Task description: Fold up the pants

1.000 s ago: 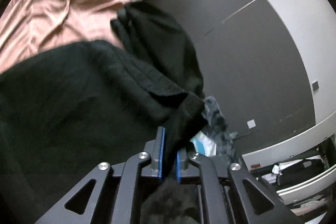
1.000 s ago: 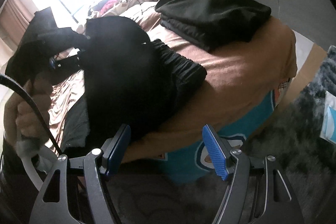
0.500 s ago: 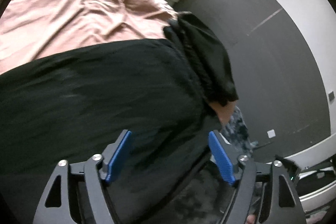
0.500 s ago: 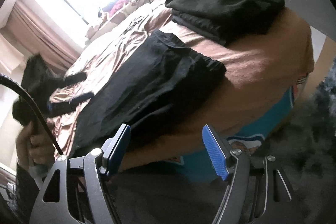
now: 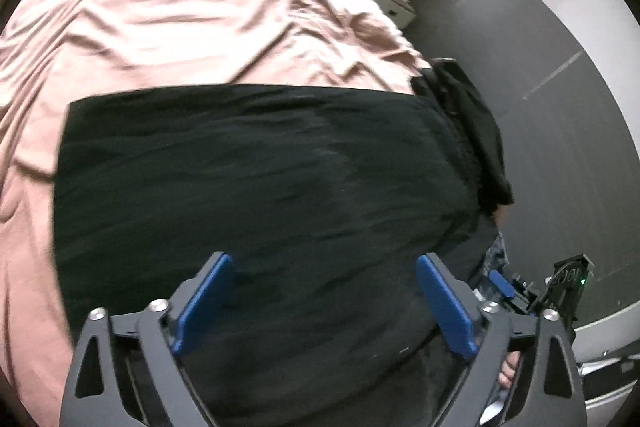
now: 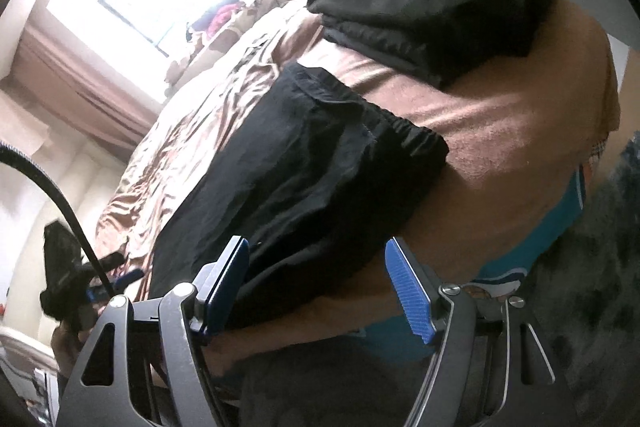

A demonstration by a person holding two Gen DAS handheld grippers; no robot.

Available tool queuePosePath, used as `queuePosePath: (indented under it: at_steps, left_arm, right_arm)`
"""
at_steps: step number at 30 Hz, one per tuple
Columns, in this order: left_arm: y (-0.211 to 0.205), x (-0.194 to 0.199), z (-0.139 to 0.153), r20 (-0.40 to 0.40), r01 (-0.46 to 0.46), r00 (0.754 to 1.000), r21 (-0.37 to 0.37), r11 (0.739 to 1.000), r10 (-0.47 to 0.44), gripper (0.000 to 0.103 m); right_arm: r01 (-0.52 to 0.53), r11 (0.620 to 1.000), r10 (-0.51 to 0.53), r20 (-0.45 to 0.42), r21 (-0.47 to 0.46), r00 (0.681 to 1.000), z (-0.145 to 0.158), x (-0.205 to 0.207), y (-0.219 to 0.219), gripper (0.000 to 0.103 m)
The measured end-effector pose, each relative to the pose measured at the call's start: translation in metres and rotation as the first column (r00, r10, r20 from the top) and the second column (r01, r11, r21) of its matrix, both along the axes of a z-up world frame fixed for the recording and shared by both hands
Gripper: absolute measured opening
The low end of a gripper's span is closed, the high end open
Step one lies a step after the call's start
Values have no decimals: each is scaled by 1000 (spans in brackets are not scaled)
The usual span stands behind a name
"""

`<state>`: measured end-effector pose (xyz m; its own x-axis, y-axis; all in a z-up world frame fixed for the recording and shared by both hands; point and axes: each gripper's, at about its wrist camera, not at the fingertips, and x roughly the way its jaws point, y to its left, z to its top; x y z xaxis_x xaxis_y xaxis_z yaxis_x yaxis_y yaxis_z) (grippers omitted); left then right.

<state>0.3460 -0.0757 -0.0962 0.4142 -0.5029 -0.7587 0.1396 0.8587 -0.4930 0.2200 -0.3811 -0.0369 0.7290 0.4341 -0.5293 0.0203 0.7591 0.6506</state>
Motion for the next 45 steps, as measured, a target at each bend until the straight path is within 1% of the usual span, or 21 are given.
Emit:
queuePosePath:
  at_steps: [2, 4, 8, 11, 12, 13, 15, 19, 21, 23, 26, 30, 33, 35, 36, 37, 38, 39, 41, 43, 45]
  left_arm:
    - [14, -2, -3, -1, -15, 1000, 33, 999, 15, 100]
    - [27, -4, -5, -7, -31, 999, 68, 997, 32, 100]
    - [54, -7, -9, -9, -64, 998, 85, 994, 65, 100]
    - [68, -10, -10, -17, -67, 997, 87, 994, 69, 102]
    - [72, -10, -11, -21, -64, 998, 89, 994, 66, 102]
    - [77, -11, -13, -20, -69, 997, 107, 992, 71, 102]
    - [85, -11, -17, -33, -80, 996, 127, 989, 84, 102]
    - [97, -12, -26, -50, -92, 994, 139, 986, 99, 102]
    - [105, -12, -32, -62, -89, 993, 118, 989, 97, 102]
    - [112, -11, -40, -80, -94, 992, 75, 993, 100, 102]
    - [121, -8, -50, -98, -125, 987, 59, 990, 130, 102]
    - [128, -4, -57, -100, -133, 986, -14, 991, 131, 102]
    - [130, -2, -57, -96, -133, 987, -44, 990, 128, 98]
    - [133, -2, -53, -74, -139, 988, -53, 989, 135, 90]
    - [134, -1, -51, -70, -138, 988, -57, 989, 134, 89]
    - [136, 0, -50, -71, -136, 989, -67, 988, 132, 85]
    - [137, 2, -51, -74, -136, 989, -70, 988, 130, 80]
    - [137, 4, -52, -79, -134, 988, -63, 989, 129, 78]
    - [140, 7, -59, -99, -142, 986, -51, 989, 136, 71]
    - [147, 7, -66, -118, -158, 982, -67, 985, 150, 69]
    - [152, 6, -73, -140, -170, 978, -92, 981, 156, 65]
  right_arm:
    - [0, 1000, 0, -7, -1, 1000, 0, 3, 4, 69]
    - [3, 1000, -3, -2, 5, 1000, 2, 4, 6, 69]
    - [2, 1000, -2, -7, 17, 1000, 0, 12, 8, 69]
    - [16, 1000, -15, -22, 24, 1000, -3, 14, 7, 70]
    - [21, 999, -21, -27, 24, 999, -3, 15, 6, 72]
    - [28, 999, -27, -33, 24, 999, -4, 16, 5, 78]
    - [40, 999, -39, -42, 28, 998, -5, 17, 4, 79]
    - [34, 999, -32, -63, 25, 997, -9, 19, 8, 79]
    - [34, 999, -31, -69, 35, 997, -12, 20, 9, 79]
    - [31, 999, -27, -73, 45, 997, -14, 21, 10, 79]
    - [27, 998, -23, -68, 56, 997, -16, 22, 11, 79]
    - [33, 997, -29, -66, 66, 997, -19, 25, 8, 79]
    - [41, 996, -36, -63, 84, 997, -24, 27, 6, 79]
    - [51, 994, -45, -65, 95, 997, -26, 26, 4, 79]
    - [55, 994, -49, -62, 96, 997, -26, 24, 4, 79]
    - [58, 994, -53, -61, 93, 997, -25, 24, 5, 79]
    - [59, 994, -54, -61, 89, 997, -25, 24, 6, 79]
    - [61, 994, -56, -61, 88, 997, -25, 24, 6, 79]
    - [65, 994, -60, -61, 89, 996, -25, 23, 6, 79]
    - [68, 994, -63, -61, 89, 996, -25, 21, 7, 79]
    - [64, 994, -59, -63, 89, 996, -26, 19, 7, 79]
